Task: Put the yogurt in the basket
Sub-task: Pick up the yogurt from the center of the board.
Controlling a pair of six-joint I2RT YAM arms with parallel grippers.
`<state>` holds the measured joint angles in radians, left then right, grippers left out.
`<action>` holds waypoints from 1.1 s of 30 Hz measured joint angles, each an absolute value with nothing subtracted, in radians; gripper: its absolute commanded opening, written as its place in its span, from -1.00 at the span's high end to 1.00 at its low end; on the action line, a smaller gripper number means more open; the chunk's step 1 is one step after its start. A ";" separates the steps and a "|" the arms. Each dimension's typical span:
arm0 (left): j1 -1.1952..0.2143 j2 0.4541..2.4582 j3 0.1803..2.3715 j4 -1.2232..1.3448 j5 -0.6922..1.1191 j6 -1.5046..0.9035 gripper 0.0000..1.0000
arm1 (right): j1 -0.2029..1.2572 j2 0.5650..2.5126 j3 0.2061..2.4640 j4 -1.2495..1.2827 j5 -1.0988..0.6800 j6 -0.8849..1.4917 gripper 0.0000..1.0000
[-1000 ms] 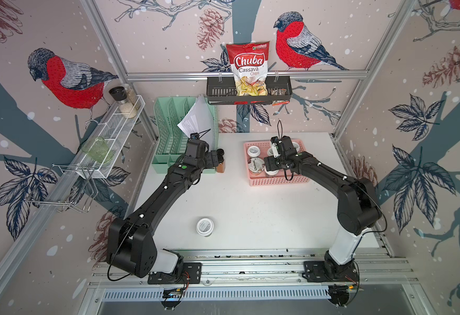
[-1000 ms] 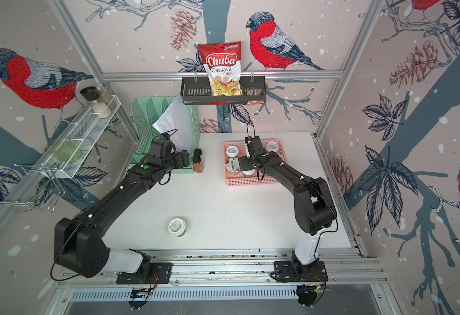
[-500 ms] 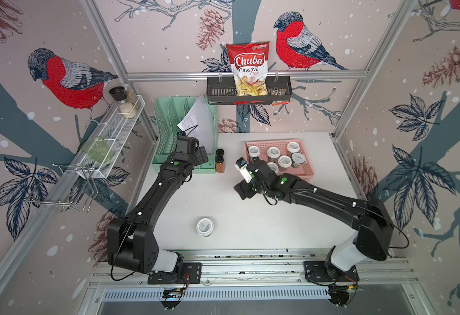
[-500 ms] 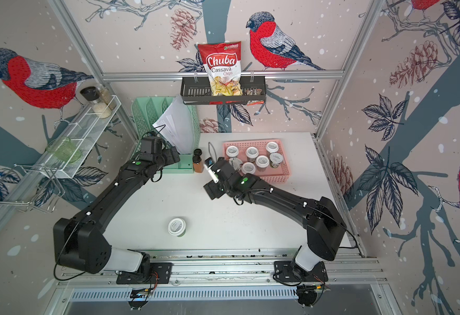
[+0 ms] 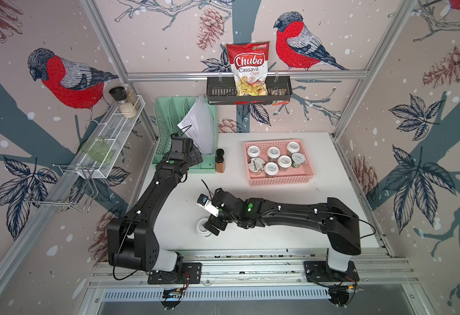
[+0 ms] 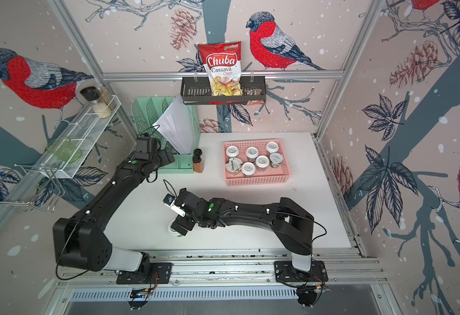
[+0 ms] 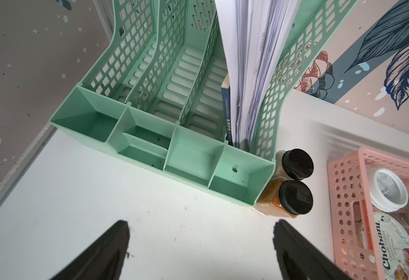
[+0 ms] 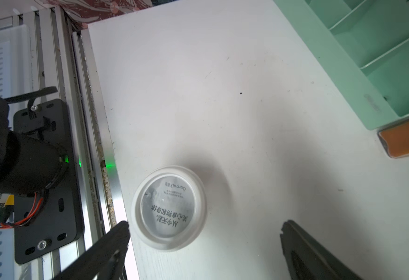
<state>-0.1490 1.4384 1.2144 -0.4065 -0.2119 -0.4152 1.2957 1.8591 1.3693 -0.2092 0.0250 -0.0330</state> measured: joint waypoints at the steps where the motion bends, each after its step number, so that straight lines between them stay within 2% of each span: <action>1: -0.147 1.439 1.214 -0.407 -0.211 -0.415 -0.91 | 1.301 1.873 1.378 -0.208 0.023 -0.039 -1.00; 22: -0.145 1.425 1.203 -0.401 -0.201 -0.411 -0.91 | 1.328 2.007 1.434 -0.182 0.011 -0.052 -1.00; 33: -0.145 1.422 1.203 -0.400 -0.183 -0.411 -0.91 | 1.280 2.004 1.396 -0.181 0.011 -0.041 -0.82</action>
